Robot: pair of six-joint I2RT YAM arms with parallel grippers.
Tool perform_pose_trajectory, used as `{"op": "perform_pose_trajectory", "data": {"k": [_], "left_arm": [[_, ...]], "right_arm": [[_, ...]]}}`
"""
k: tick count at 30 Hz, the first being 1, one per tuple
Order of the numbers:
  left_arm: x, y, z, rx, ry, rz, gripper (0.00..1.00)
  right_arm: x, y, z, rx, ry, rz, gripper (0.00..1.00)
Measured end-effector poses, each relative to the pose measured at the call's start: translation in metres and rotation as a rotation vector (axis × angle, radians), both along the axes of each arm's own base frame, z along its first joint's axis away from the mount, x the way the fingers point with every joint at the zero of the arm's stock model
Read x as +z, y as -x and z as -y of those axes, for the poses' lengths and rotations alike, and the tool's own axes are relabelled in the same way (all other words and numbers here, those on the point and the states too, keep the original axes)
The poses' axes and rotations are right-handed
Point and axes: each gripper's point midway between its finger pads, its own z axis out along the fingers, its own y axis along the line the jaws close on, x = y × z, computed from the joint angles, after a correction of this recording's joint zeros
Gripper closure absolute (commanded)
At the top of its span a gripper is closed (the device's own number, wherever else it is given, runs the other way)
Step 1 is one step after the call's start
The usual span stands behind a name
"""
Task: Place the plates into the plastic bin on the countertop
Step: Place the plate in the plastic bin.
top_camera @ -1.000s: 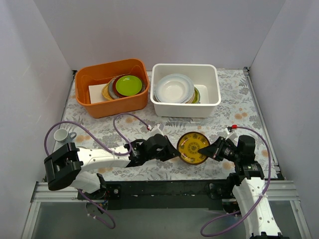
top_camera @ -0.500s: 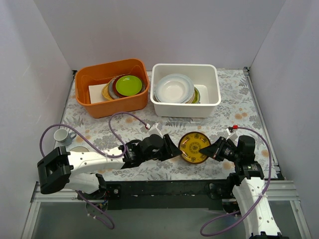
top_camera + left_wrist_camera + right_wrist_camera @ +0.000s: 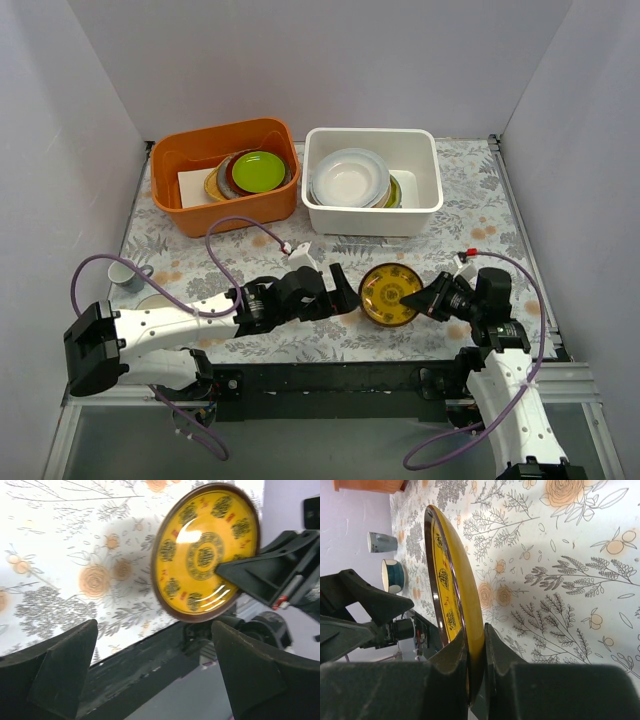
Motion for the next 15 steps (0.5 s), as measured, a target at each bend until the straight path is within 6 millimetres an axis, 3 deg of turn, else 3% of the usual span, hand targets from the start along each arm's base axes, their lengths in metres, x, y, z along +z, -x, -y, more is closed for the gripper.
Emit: {"op": "perform_pose_trajectory", "data": {"k": [5, 11, 15], "left_arm": [[-0.007, -0.002, -0.014, 0.021, -0.091, 0.000, 0.02], [-0.032, 0.003, -0.031, 0.031, -0.201, -0.038, 0.02], [-0.048, 0.006, -0.037, 0.036, -0.258, -0.071, 0.02]], "right_arm": [[0.026, -0.014, 0.000, -0.002, 0.001, 0.011, 0.99], [0.087, -0.047, -0.001, 0.005, -0.005, 0.127, 0.99], [0.115, -0.065, -0.002, 0.012, -0.009, 0.178, 0.99]]}}
